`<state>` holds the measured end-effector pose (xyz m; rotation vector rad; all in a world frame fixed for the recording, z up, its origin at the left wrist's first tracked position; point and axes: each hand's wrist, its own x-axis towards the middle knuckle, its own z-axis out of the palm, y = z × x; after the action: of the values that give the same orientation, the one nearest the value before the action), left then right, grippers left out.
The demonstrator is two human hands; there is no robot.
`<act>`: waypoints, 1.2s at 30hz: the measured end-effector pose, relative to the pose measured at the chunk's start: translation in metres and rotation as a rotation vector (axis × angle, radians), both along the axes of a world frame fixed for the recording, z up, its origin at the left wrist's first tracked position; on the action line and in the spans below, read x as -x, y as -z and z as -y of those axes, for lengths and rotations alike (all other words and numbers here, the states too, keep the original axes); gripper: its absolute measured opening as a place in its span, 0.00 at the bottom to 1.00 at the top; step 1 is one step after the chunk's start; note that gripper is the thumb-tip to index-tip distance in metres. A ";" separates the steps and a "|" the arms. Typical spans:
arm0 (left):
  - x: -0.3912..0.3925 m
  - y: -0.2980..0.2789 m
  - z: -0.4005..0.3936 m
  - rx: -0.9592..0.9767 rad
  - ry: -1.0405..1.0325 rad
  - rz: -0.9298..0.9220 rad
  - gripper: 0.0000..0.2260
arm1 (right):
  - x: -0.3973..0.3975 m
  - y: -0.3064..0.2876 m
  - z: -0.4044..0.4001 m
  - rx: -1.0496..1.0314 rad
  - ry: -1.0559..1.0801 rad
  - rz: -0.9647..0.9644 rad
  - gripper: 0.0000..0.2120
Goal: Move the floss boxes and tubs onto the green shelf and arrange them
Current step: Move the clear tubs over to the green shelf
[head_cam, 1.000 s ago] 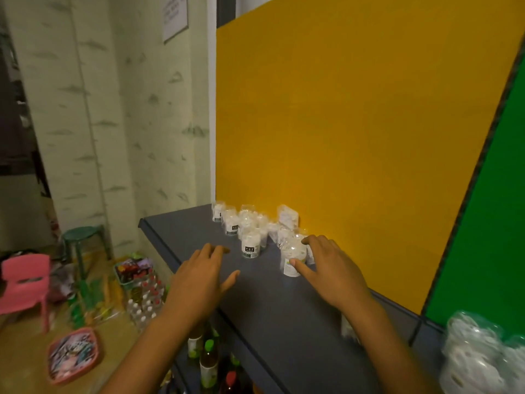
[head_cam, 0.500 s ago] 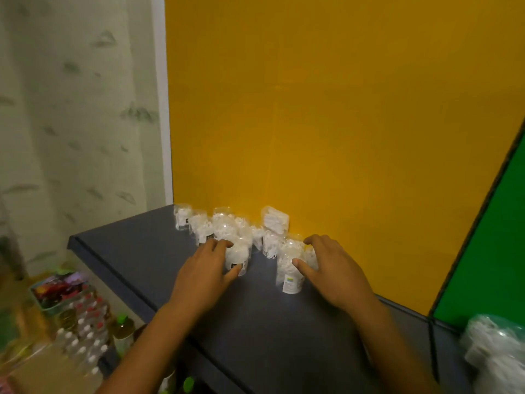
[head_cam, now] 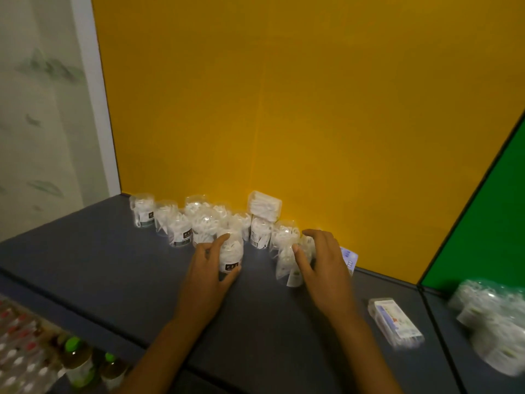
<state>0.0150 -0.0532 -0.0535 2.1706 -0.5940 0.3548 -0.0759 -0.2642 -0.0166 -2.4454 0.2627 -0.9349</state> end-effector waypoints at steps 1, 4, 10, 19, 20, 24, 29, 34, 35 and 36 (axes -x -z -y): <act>-0.001 0.000 0.000 0.014 0.013 0.006 0.29 | -0.001 0.001 -0.002 -0.025 0.008 0.044 0.16; -0.002 0.001 0.001 0.040 0.048 0.024 0.28 | -0.004 0.004 -0.005 -0.078 0.016 0.115 0.14; -0.004 -0.005 -0.002 0.429 0.136 -0.168 0.27 | -0.003 0.007 0.003 -0.146 -0.008 0.149 0.13; -0.006 -0.008 -0.004 0.595 0.280 -0.298 0.23 | -0.009 0.020 0.010 -0.281 -0.134 -0.016 0.19; -0.005 -0.009 -0.004 0.596 0.286 -0.301 0.22 | -0.010 0.020 0.010 -0.285 -0.143 -0.023 0.20; -0.002 -0.012 -0.005 0.599 0.257 -0.272 0.21 | -0.009 0.022 0.005 -0.224 -0.130 -0.062 0.28; -0.001 -0.012 -0.006 0.574 0.267 -0.271 0.20 | -0.004 0.022 -0.001 -0.202 -0.096 -0.056 0.26; 0.013 -0.016 -0.003 0.531 0.264 -0.246 0.21 | 0.016 0.015 -0.003 -0.294 -0.092 0.033 0.26; 0.019 -0.020 0.001 0.539 0.272 -0.249 0.21 | 0.024 0.010 -0.002 -0.305 -0.083 0.064 0.26; 0.026 -0.024 0.005 0.545 0.286 -0.254 0.21 | 0.033 0.004 0.000 -0.312 -0.074 0.096 0.25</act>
<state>-0.0108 -0.0581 -0.0293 1.5515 -0.5740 0.0680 -0.1093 -0.2641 -0.0207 -2.1064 0.2610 -0.9020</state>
